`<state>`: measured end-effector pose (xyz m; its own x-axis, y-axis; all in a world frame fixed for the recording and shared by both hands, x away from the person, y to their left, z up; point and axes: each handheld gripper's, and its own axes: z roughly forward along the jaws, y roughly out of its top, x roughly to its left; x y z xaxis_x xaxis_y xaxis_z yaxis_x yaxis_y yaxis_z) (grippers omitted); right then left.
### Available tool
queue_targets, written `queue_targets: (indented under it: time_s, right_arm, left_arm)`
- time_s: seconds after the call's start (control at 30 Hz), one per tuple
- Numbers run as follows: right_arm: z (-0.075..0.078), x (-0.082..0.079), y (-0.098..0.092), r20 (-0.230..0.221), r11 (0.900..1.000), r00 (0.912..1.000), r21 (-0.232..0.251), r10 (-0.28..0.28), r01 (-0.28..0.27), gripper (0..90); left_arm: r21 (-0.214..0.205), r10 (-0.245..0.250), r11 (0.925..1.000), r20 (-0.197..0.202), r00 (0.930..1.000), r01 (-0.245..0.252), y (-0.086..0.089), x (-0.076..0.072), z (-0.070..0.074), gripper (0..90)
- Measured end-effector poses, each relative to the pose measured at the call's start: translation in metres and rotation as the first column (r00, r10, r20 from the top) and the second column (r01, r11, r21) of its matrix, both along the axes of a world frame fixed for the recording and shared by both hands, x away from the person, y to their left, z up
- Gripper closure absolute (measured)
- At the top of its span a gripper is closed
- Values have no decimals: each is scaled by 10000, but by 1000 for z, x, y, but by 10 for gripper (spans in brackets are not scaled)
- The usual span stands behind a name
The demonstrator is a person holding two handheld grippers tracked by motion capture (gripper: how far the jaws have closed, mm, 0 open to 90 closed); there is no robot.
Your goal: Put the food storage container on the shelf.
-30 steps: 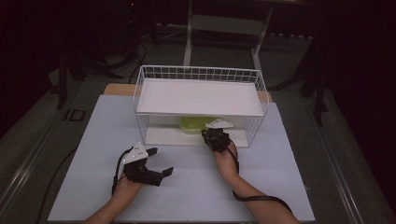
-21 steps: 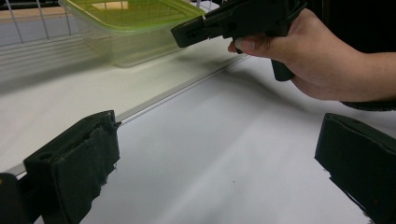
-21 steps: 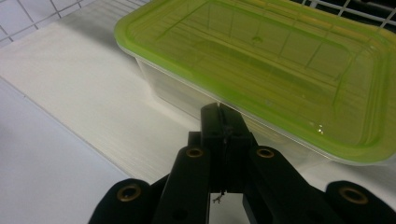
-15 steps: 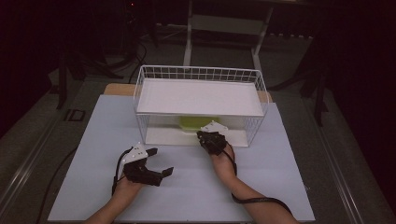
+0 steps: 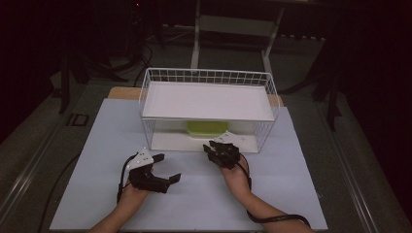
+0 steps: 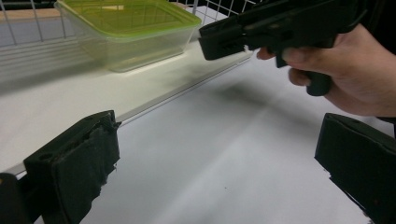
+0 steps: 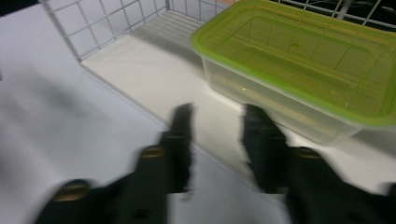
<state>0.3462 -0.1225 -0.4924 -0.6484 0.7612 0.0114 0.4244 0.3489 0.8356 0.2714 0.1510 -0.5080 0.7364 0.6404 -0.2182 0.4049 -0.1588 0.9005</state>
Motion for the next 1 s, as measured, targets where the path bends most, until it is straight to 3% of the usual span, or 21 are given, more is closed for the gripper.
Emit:
queue_targets:
  time_s: [0.07,0.17,0.2,0.23,0.27,0.4,0.43,0.47,0.53,0.7,0.77,0.83,1.0]
  right_arm:
    - [1,-8,-4,-53,9999,10000,157,32,-31,372]
    - [3,-12,-8,-364,9990,9987,307,344,-333,214]
    - [3,-12,-8,-364,9990,9987,307,344,-333,214]
    - [3,-13,-9,-367,9982,9981,352,490,-478,152]
    - [3,-15,-12,-127,9979,9980,185,625,-623,135]
    - [5,-15,-17,-213,9968,9968,225,774,-769,122]
    - [5,-15,-19,-199,9965,9966,285,797,-792,123]
    - [8,-15,-26,-348,9937,9952,674,918,-893,144]
    - [10,-16,-30,-352,9896,9937,1013,1062,-1022,143]
    - [15,-21,-34,-176,9910,9932,705,1151,-1136,145]
    - [17,-24,-36,-105,9905,9927,689,1200,-1190,145]
    - [18,-25,-38,-106,9891,9916,733,1287,-1276,145]
    - [25,-36,-46,-16,9835,9880,962,1542,-1533,145]
  left_arm:
    - [42,-64,10000,49,10000,64,-2,-1,1,3]
    - [-8,-184,9998,11,9998,184,-4,-1,2,3]
    - [-8,-184,9998,11,9998,184,-4,-1,2,3]
    - [-19,-278,9996,-5,9996,278,-5,-1,3,3]
    - [-51,-295,9996,4,9996,295,-6,-2,3,3]
    - [116,-371,9992,133,9992,370,-8,-3,6,3]
    - [305,-427,9987,321,9986,417,-11,-5,9,3]
    - [350,-498,9982,340,9982,486,-11,-4,11,3]
    - [158,-626,9979,296,9976,622,-11,-4,13,3]
    - [-53,-1090,9940,419,9932,1093,-13,-3,20,3]
    - [-452,-1319,9900,395,9905,1336,-14,-3,24,3]
    - [-599,-1467,9870,437,9882,1491,-14,-4,28,3]
    - [-630,-1933,9785,527,9797,1964,-16,-9,35,3]
